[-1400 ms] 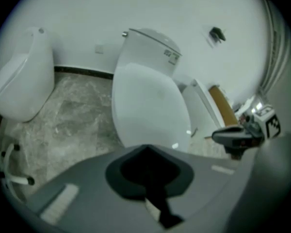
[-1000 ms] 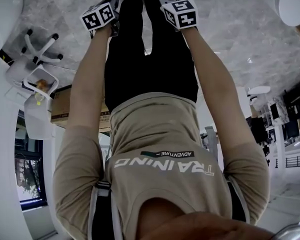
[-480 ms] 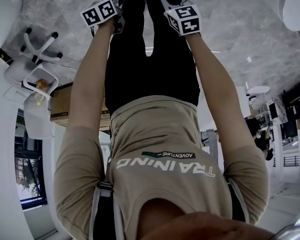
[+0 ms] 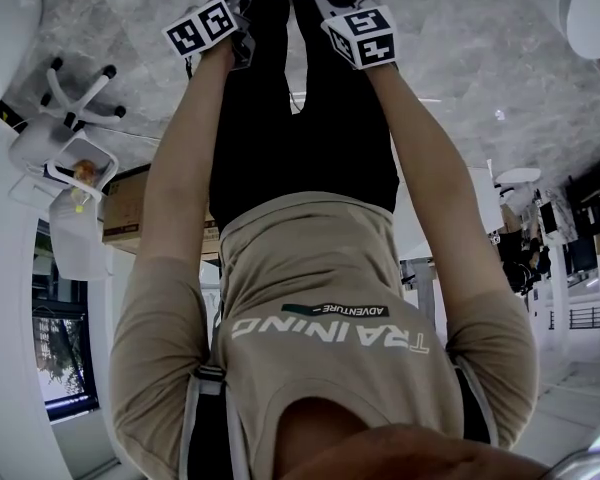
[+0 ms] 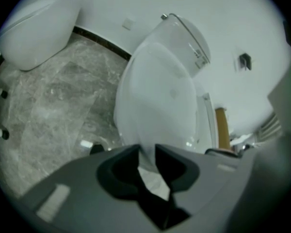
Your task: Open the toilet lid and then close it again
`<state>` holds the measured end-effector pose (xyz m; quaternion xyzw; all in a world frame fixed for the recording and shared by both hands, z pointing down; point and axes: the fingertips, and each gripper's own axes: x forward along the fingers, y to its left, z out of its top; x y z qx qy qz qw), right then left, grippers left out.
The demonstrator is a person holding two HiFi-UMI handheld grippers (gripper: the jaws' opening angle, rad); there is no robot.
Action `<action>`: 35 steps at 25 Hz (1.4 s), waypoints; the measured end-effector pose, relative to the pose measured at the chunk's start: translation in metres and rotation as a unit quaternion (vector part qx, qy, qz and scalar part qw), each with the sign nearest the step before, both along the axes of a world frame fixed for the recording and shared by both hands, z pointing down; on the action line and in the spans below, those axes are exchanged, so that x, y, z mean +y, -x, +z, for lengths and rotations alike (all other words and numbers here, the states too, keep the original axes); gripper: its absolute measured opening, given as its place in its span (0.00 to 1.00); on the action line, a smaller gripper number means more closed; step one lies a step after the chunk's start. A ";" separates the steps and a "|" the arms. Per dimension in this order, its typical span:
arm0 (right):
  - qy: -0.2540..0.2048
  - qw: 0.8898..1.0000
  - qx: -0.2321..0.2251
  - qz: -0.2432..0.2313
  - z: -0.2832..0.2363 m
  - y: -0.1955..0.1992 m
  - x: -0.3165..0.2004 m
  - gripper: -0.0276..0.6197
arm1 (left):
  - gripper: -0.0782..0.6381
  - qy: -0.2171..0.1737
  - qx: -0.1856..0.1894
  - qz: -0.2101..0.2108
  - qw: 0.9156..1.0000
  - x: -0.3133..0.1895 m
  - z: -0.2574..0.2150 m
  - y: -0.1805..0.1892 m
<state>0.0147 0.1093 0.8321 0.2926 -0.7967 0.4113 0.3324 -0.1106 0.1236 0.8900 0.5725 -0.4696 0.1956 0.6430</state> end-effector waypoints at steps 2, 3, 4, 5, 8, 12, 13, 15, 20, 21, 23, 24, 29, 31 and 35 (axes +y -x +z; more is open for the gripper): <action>0.001 1.000 0.001 0.000 0.000 -0.002 0.002 0.06 | 0.33 0.004 0.003 -0.006 1.000 -0.001 0.001 -0.001; 0.001 1.000 0.002 -0.001 0.000 -0.003 0.003 0.06 | 0.34 0.005 0.006 -0.010 1.000 -0.001 0.002 -0.001; 0.001 1.000 0.003 -0.002 0.000 -0.004 0.005 0.06 | 0.34 0.005 0.010 -0.013 1.000 -0.001 0.002 -0.001; 0.002 1.000 0.004 -0.003 0.000 -0.005 0.006 0.06 | 0.34 0.004 0.014 -0.014 1.000 -0.002 0.002 -0.001; 0.003 1.000 0.007 -0.006 0.000 -0.008 0.009 0.06 | 0.34 0.002 0.018 -0.005 1.000 -0.006 0.007 -0.004; 0.000 1.000 0.008 -0.006 0.001 -0.015 0.006 0.06 | 0.33 0.009 0.028 -0.003 1.000 -0.009 0.010 -0.005; 0.000 1.000 0.009 -0.005 0.002 -0.016 0.007 0.06 | 0.33 0.013 0.032 -0.002 0.999 -0.008 0.010 -0.005; 0.002 1.000 0.009 -0.006 0.002 -0.016 0.009 0.06 | 0.32 0.021 0.035 0.002 0.999 -0.006 0.010 -0.006; -0.004 1.000 -0.005 -0.027 -0.006 -0.003 0.015 0.06 | 0.31 0.027 0.028 0.006 0.999 -0.008 0.006 -0.004; -0.005 0.999 -0.007 -0.033 -0.007 -0.001 0.017 0.06 | 0.32 0.027 0.025 0.007 0.999 -0.009 0.005 -0.004; -0.003 0.999 -0.007 -0.042 -0.009 0.000 0.023 0.06 | 0.32 0.025 0.019 0.011 0.999 -0.008 0.001 -0.004; -0.001 0.999 -0.007 -0.044 -0.010 -0.001 0.026 0.06 | 0.32 0.024 0.016 0.014 0.999 -0.008 -0.002 -0.004; 0.016 0.999 0.004 -0.047 -0.010 -0.012 0.037 0.06 | 0.32 0.019 0.010 0.015 1.000 -0.009 -0.016 -0.001; 0.023 0.999 0.009 -0.044 -0.013 -0.019 0.041 0.06 | 0.31 0.018 0.011 0.015 1.000 -0.010 -0.024 -0.002; 0.028 0.999 0.011 -0.041 -0.022 -0.029 0.044 0.06 | 0.31 0.014 0.016 0.020 1.000 -0.012 -0.045 -0.001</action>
